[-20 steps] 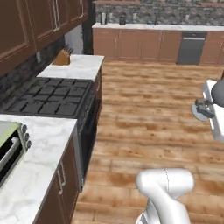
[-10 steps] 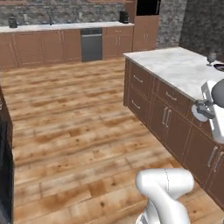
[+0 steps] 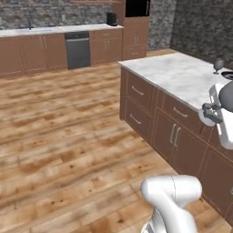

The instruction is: Retrieve the wine glasses from the counter and place one next to each plate.

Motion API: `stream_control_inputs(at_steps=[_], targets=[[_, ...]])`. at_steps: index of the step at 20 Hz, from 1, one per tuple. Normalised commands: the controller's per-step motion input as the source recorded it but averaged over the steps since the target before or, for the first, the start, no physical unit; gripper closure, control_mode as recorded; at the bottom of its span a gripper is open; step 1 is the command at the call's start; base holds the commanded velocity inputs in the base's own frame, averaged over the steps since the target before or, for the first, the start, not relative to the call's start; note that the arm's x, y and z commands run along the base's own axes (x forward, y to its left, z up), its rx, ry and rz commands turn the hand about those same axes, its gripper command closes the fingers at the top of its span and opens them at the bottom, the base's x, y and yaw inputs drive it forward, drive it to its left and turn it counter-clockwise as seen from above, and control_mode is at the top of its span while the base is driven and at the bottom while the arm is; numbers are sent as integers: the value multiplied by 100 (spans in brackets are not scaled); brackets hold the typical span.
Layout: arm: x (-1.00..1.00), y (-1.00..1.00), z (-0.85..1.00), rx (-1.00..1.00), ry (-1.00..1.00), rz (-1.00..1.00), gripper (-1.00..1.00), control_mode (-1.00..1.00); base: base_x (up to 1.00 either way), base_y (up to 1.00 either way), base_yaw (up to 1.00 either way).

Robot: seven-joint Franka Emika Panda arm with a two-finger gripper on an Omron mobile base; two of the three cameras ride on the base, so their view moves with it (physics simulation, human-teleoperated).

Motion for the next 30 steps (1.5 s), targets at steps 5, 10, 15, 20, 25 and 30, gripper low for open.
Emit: stream_control_inputs(at_steps=[5,10,15,20,25,30], targets=[[0,0,0,0,0,0,100,100,100,48,-21],[0,0,0,0,0,0,100,100,100,78,-26],[0,0,0,0,0,0,100,100,100,96,-29],[0,0,0,0,0,0,100,100,100,100,-32],[0,0,0,0,0,0,100,100,100,100,-30],[0,0,0,0,0,0,100,100,100,100,-31]])
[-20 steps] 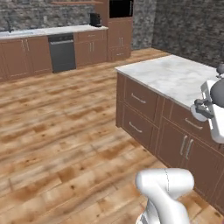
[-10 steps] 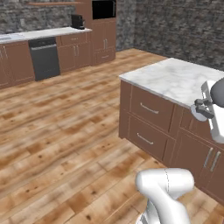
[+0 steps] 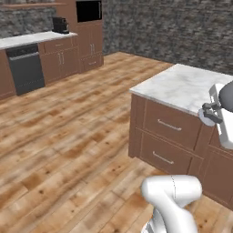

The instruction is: Retrieve the wine glasses from the counter and place one next to each plate.

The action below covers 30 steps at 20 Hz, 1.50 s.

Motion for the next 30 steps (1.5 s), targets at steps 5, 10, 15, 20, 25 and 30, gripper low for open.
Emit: stream_control_inputs(at_steps=[5,10,15,20,25,30], targets=[[0,0,0,0,0,0,100,100,100,100,-31],[0,0,0,0,0,0,100,100,100,100,-35],[0,0,0,0,0,0,100,100,100,88,-37],[0,0,0,0,0,0,100,100,100,100,-42],[0,0,0,0,0,0,100,100,100,100,-44],[0,0,0,0,0,0,100,100,100,100,-44]])
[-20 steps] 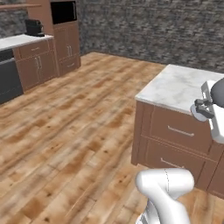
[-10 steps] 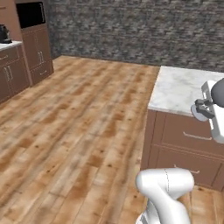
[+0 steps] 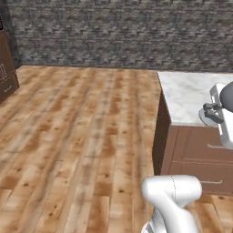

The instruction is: Retrieve the wine glasses from the counter and place one next to each plate.

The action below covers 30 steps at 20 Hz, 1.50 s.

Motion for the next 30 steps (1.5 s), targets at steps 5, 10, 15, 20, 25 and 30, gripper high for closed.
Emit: stream_control_inputs(at_steps=[5,10,15,20,25,30], targets=[[0,0,0,0,0,0,100,100,100,100,-45],[0,0,0,0,0,0,100,100,100,100,-47],[0,0,0,0,0,0,100,100,54,100,-54],[0,0,0,0,0,0,100,100,4,100,-60],[0,0,0,0,0,0,100,100,42,100,-64],[0,0,0,0,0,0,100,100,60,100,-52]])
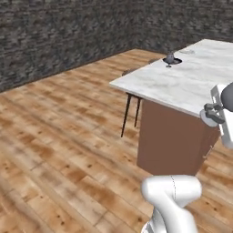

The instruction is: Retrieve the wine glasses from the counter and place one next to each plate.

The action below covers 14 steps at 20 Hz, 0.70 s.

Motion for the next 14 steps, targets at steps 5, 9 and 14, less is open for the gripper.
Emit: stream_control_inputs(at_steps=[5,9,14], targets=[[0,0,0,0,0,0,100,100,47,100,-44],[0,0,0,0,0,0,100,100,36,100,-42],[0,0,0,0,0,0,100,100,39,100,-43]])
